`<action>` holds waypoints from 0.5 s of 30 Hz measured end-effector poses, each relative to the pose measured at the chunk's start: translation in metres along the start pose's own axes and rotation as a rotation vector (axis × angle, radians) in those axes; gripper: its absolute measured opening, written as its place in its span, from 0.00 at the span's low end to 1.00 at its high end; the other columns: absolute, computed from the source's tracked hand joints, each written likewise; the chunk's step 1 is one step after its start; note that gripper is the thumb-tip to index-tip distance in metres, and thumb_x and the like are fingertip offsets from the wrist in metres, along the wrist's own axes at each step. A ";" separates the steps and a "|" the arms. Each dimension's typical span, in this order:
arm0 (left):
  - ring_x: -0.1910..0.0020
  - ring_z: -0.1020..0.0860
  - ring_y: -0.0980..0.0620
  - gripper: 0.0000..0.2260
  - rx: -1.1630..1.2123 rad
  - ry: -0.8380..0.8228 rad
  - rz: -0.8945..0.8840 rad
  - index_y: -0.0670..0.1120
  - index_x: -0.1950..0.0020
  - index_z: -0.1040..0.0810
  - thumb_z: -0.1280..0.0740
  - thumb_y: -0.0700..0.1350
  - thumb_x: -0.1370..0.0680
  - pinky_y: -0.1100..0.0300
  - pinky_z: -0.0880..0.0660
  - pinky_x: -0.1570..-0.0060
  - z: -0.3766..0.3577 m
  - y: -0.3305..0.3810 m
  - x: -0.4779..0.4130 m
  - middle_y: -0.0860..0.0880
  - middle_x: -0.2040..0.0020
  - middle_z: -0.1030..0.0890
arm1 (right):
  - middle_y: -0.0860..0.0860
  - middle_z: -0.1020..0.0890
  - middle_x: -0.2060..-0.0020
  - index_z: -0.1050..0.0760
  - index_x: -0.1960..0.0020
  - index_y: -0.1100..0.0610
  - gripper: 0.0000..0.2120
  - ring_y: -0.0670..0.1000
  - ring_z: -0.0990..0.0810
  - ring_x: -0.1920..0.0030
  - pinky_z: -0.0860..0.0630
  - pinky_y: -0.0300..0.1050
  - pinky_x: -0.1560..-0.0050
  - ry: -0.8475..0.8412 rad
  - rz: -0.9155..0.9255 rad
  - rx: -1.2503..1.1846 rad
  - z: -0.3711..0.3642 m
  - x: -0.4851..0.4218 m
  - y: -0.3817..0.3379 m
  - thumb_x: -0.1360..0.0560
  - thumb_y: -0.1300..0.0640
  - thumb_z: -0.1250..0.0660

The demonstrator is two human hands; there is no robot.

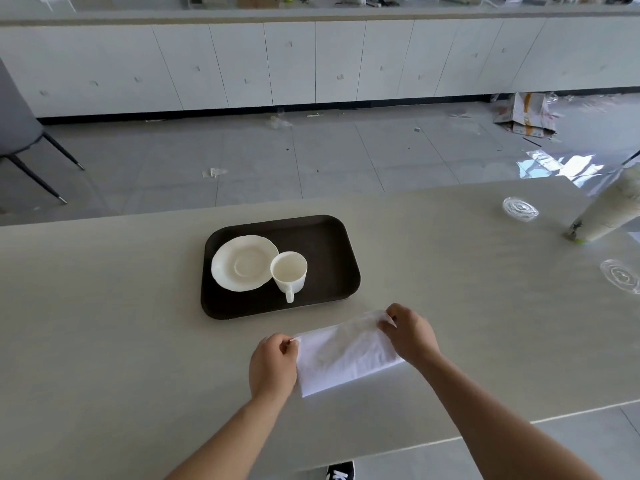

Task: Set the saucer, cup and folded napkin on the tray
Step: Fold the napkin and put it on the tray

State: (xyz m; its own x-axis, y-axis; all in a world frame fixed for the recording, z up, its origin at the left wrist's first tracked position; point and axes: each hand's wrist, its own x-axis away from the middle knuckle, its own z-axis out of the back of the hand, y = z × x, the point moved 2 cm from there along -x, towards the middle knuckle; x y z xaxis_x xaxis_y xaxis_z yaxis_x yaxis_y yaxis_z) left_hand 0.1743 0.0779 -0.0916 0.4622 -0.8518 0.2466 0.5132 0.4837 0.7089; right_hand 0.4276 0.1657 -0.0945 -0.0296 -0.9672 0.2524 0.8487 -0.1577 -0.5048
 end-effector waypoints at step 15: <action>0.35 0.31 0.43 0.27 -0.677 -0.047 -0.481 0.61 0.33 0.34 0.38 0.67 0.31 0.48 0.27 0.49 -0.014 -0.011 0.025 0.45 0.33 0.31 | 0.50 0.33 0.23 0.33 0.25 0.49 0.27 0.57 0.36 0.23 0.37 0.54 0.25 0.134 0.445 0.360 -0.037 0.044 -0.002 0.22 0.43 0.35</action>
State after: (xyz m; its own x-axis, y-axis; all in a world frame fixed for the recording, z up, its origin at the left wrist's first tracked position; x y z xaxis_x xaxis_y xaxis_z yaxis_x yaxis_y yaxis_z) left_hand 0.1906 0.0541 -0.1027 0.0585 -0.9967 0.0558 0.9780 0.0685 0.1971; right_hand 0.4055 0.1161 -0.1133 0.3243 -0.9452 -0.0384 0.9199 0.3246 -0.2199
